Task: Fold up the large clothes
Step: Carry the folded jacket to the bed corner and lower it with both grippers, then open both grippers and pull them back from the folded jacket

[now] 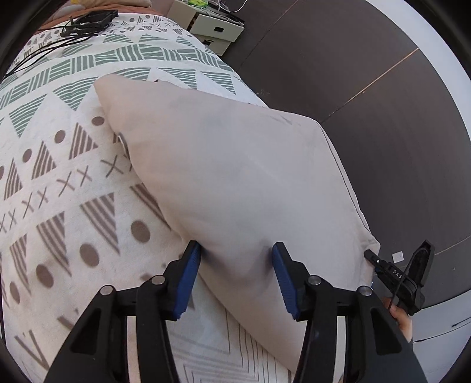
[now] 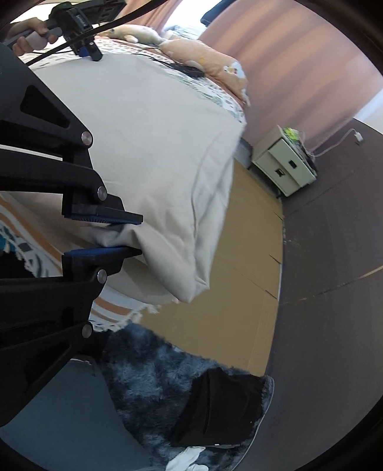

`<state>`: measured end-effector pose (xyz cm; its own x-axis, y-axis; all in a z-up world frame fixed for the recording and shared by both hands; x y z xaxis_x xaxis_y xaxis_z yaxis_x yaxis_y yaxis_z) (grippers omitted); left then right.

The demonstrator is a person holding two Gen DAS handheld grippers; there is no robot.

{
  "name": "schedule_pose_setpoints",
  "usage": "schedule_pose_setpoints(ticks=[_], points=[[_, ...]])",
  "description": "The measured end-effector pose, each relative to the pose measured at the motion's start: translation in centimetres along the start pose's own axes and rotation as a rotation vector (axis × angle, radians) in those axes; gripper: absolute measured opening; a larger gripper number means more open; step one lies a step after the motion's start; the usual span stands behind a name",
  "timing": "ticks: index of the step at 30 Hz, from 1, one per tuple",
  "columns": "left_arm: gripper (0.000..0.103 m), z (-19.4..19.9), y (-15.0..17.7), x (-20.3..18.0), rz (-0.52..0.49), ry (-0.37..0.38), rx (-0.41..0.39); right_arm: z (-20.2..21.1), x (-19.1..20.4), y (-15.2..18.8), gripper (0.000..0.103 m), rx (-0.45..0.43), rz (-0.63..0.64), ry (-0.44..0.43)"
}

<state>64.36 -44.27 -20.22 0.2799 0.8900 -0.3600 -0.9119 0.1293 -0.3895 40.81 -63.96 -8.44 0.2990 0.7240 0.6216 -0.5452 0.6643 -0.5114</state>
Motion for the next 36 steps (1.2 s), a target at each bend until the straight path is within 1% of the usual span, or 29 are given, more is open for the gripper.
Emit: schedule_pose_setpoints(ticks=[3, 6, 8, 9, 10, 11, 12, 13, 14, 15, 16, 18, 19, 20, 24, 25, 26, 27, 30, 34, 36], points=[[0.051, -0.1, -0.1, 0.0, 0.013, -0.008, 0.005, 0.2, -0.3, -0.1, 0.010, -0.004, -0.010, 0.011], [0.051, 0.3, -0.1, 0.2, 0.018, 0.004, 0.006, 1.0, 0.0, -0.3, 0.011, -0.007, -0.023, 0.001], [0.051, 1.0, 0.1, 0.3, 0.017, -0.004, -0.007, 1.9, 0.1, -0.3, 0.011, -0.016, -0.051, -0.005], [0.051, 1.7, 0.2, 0.3, 0.017, -0.011, -0.022, 1.3, 0.8, 0.3, 0.012, -0.023, -0.055, -0.001], [0.051, 2.4, 0.3, 0.3, 0.017, -0.014, -0.035, 1.4, 1.2, 0.5, 0.014, -0.025, -0.043, 0.011], [0.052, 3.1, 0.2, 0.3, 0.016, -0.012, -0.045, 1.9, 1.6, 0.7, 0.020, -0.027, -0.023, 0.024], [0.052, 4.0, 0.3, 0.1, 0.013, -0.012, -0.057, 2.0, 2.5, 1.7, 0.026, -0.031, -0.010, 0.030], [0.052, 4.9, 0.2, 0.0, 0.005, -0.021, -0.076, 2.3, 3.0, 2.2, 0.054, -0.034, -0.002, 0.027], [0.053, 6.1, 0.3, -0.1, -0.007, -0.032, -0.104, 3.2, 3.4, 2.3, 0.092, -0.042, 0.001, 0.013], [0.053, 7.3, 0.4, -0.1, -0.016, -0.037, -0.129, 3.7, 3.7, 2.7, 0.103, -0.056, 0.003, 0.000], [0.055, 8.4, 0.5, 0.0, -0.022, -0.039, -0.148, 4.7, 4.1, 2.9, 0.103, -0.082, 0.009, -0.006], [0.067, 10.6, 1.0, 0.2, -0.033, -0.037, -0.175, 6.0, 4.6, 3.5, 0.103, -0.094, 0.017, 0.008], [0.080, 11.8, 1.3, 0.2, -0.036, -0.039, -0.190, 6.6, 5.0, 4.0, 0.103, -0.094, 0.022, 0.013], [0.088, 13.0, 1.6, 0.4, -0.035, -0.037, -0.208, 7.4, 5.4, 4.3, 0.103, -0.093, 0.032, 0.018], [0.089, 17.2, 2.4, 1.1, -0.031, -0.036, -0.257, 9.7, 7.5, 6.4, 0.103, -0.084, 0.080, 0.042], [0.094, 18.2, 2.6, 1.2, -0.033, -0.041, -0.266, 10.3, 8.1, 6.8, 0.103, -0.082, 0.091, 0.045], [0.101, 19.3, 2.9, 1.4, -0.038, -0.048, -0.277, 11.0, 8.6, 7.2, 0.103, -0.085, 0.102, 0.047], [0.103, 20.3, 3.0, 1.7, -0.042, -0.052, -0.288, 11.8, 9.3, 7.6, 0.103, -0.091, 0.112, 0.047], [0.103, 23.7, 4.1, 2.3, -0.047, -0.057, -0.334, 14.1, 10.7, 8.9, 0.103, -0.119, 0.141, 0.034], [0.103, 28.1, 5.9, 3.5, -0.045, -0.050, -0.389, 17.1, 11.9, 10.7, 0.103, -0.187, 0.191, 0.027], [0.103, 30.0, 6.9, 3.9, -0.051, -0.059, -0.404, 18.1, 12.5, 11.8, 0.103, -0.192, 0.209, 0.014]])
Point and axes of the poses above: each gripper's, at about its wrist camera, not at the fingertips, and z roughly against the way its jaws point, x to its left, y to its underside, the point moved 3 cm from there along -z, roughly the way its jaws point, and after that the axes turned 9 degrees about -y, right-handed, at the moved point
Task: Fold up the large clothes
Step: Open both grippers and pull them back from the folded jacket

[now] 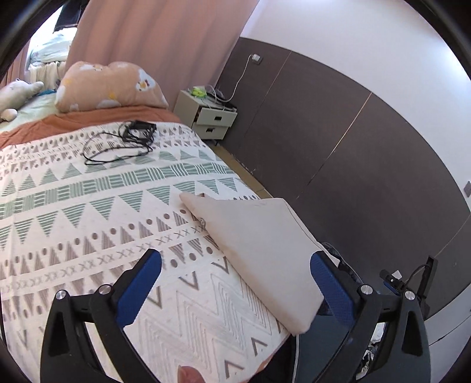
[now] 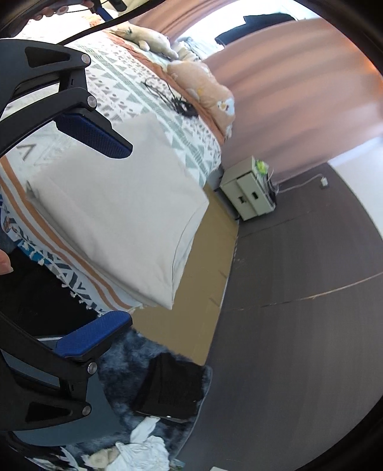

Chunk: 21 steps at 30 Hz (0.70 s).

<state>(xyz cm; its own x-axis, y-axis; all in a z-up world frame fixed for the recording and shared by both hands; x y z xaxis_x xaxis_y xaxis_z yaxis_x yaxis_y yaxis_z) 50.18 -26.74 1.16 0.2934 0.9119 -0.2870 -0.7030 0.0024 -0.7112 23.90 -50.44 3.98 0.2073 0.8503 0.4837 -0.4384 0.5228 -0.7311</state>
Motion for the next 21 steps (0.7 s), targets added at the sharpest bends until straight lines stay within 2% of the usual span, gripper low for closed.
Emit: schedule_pose_setpoints(ticks=[5, 11, 17, 21], points=[[0.103, 5.2, 0.8, 1.3, -0.036, -0.033, -0.049, 2.6, 1.5, 1.9, 0.103, 0.017, 0.030, -0.026], [0.103, 10.9, 3.1, 3.0, -0.088, -0.078, -0.104, 6.0, 3.2, 3.5, 0.103, -0.003, 0.080, -0.055], [0.103, 16.0, 5.7, 5.1, -0.085, -0.106, -0.136, 9.4, 4.9, 5.9, 0.103, -0.043, 0.084, -0.117], [0.103, 19.7, 7.6, 6.2, -0.080, -0.124, -0.162, 11.2, 5.6, 7.6, 0.103, -0.036, 0.103, -0.116]])
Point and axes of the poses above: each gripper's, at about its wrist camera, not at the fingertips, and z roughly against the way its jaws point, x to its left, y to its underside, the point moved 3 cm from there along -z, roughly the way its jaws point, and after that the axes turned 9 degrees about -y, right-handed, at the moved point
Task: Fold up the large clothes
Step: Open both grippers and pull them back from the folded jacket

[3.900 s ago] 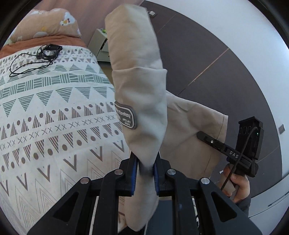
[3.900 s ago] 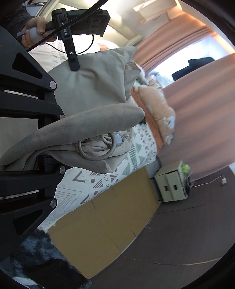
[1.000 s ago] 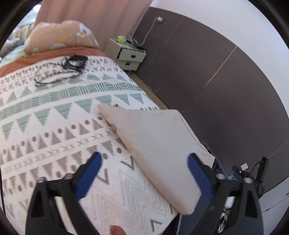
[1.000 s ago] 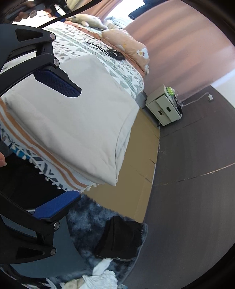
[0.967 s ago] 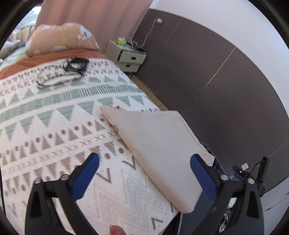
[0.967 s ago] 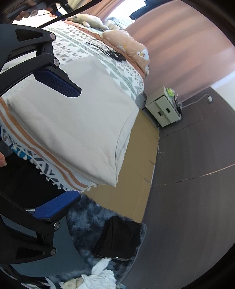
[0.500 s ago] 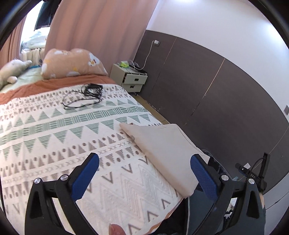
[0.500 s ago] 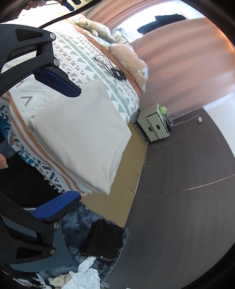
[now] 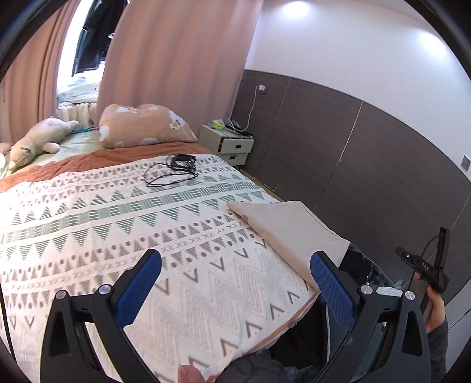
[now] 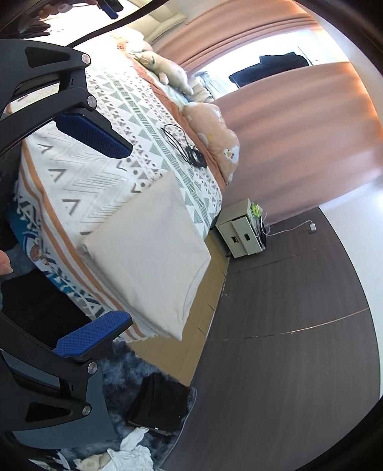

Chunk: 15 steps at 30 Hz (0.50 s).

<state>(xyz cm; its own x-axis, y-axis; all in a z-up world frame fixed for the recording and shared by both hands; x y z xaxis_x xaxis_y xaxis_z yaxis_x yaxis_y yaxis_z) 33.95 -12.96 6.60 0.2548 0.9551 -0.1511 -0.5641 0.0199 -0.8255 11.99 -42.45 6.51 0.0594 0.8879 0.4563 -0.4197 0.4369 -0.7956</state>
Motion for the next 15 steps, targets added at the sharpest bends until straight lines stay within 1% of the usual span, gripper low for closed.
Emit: schedule_pose_setpoints(ticks=[3, 7, 9, 11, 15], points=[[0.103, 3.0, 1.2, 1.3, 0.008, -0.024, -0.032, 1.2, 0.8, 1.0, 0.103, 0.016, 0.014, 0.002], [0.103, 6.8, 2.8, 2.8, 0.034, -0.063, -0.077, 3.1, 1.9, 1.9, 0.103, 0.005, 0.039, -0.031], [0.103, 8.6, 3.6, 3.5, 0.048, -0.106, -0.093, 4.0, 2.2, 2.5, 0.103, -0.009, 0.056, -0.057], [0.103, 10.2, 4.6, 3.8, 0.054, -0.133, -0.101, 4.9, 2.7, 3.4, 0.103, -0.019, 0.066, -0.064], [0.103, 13.2, 6.6, 4.1, 0.035, -0.198, -0.136, 6.4, 3.1, 5.2, 0.103, -0.028, 0.088, -0.100]])
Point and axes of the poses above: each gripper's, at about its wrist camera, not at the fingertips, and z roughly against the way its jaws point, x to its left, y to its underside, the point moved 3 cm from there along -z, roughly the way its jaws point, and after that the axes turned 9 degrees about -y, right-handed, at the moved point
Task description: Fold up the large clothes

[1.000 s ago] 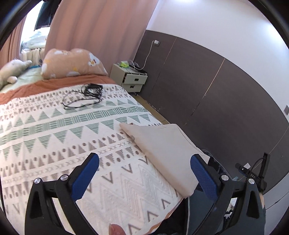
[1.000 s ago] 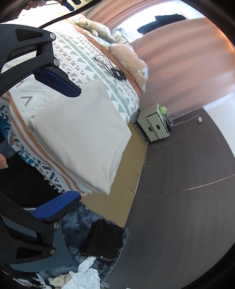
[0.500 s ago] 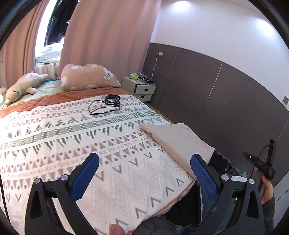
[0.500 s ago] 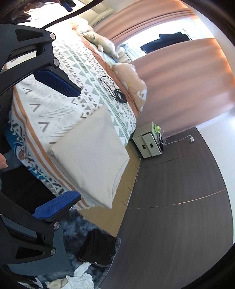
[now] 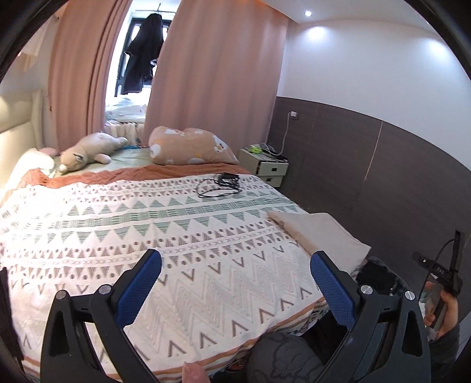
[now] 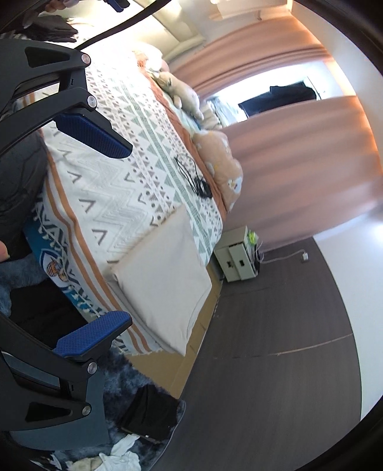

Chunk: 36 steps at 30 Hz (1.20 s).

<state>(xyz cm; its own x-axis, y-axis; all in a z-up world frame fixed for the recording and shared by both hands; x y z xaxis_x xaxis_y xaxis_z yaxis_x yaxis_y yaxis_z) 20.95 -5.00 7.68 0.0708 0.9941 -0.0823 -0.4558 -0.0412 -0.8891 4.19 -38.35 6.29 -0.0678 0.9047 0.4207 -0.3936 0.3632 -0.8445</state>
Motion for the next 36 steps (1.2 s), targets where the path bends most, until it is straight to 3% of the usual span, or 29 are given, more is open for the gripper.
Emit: schedule_pose_setpoints(ticks=[19, 27, 36], points=[[0.103, 10.4, 9.7, 3.1, 0.026, -0.200, -0.044, 3.7, 2.3, 5.6, 0.103, 0.060, 0.107, -0.135], [0.103, 12.6, 14.1, 3.4, 0.054, -0.210, -0.049, 4.4, 2.6, 8.5, 0.103, 0.041, 0.087, -0.149], [0.103, 13.3, 15.0, 2.6, 0.055, -0.210, -0.062, 3.7, 5.0, 10.4, 0.103, 0.053, 0.109, -0.160]])
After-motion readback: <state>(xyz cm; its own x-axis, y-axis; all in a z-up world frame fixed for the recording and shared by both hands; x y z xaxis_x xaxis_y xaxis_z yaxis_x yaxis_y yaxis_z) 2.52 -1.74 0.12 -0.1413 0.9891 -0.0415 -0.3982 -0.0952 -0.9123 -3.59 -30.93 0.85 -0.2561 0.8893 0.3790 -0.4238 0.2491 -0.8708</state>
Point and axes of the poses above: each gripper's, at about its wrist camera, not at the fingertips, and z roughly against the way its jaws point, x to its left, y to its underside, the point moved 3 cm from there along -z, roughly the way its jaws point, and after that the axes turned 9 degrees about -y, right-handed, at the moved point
